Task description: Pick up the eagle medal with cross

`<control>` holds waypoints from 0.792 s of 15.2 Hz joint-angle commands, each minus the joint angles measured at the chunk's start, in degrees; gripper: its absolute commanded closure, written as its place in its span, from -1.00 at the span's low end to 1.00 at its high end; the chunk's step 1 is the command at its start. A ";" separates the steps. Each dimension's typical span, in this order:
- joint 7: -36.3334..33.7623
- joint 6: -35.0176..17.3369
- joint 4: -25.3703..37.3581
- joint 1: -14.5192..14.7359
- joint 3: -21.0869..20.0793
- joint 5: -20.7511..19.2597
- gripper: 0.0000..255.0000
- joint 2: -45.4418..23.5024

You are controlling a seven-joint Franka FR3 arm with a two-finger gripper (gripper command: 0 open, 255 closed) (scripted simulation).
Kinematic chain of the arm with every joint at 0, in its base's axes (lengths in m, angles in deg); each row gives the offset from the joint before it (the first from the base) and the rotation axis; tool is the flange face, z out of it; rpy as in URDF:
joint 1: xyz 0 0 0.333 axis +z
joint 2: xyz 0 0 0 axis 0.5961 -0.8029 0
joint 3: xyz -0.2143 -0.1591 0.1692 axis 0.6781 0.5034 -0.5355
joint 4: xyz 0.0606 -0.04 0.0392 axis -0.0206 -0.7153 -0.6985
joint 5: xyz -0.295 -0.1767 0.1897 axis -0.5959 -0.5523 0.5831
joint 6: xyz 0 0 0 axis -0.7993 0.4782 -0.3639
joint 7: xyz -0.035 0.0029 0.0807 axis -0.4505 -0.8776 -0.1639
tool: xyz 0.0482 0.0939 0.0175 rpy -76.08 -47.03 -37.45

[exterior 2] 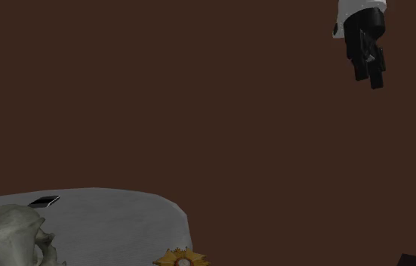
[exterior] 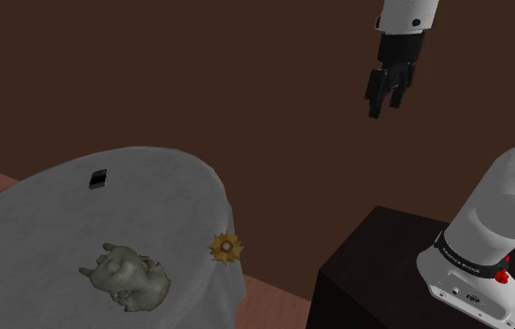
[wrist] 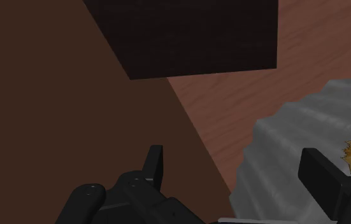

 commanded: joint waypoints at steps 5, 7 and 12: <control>-3.48 -7.14 -5.25 1.53 -4.03 3.61 -1.00 0.05; -5.18 -10.92 -7.43 2.37 -6.18 5.42 -1.00 -0.51; -9.28 -20.98 -11.47 4.42 -11.96 9.80 -1.00 -3.82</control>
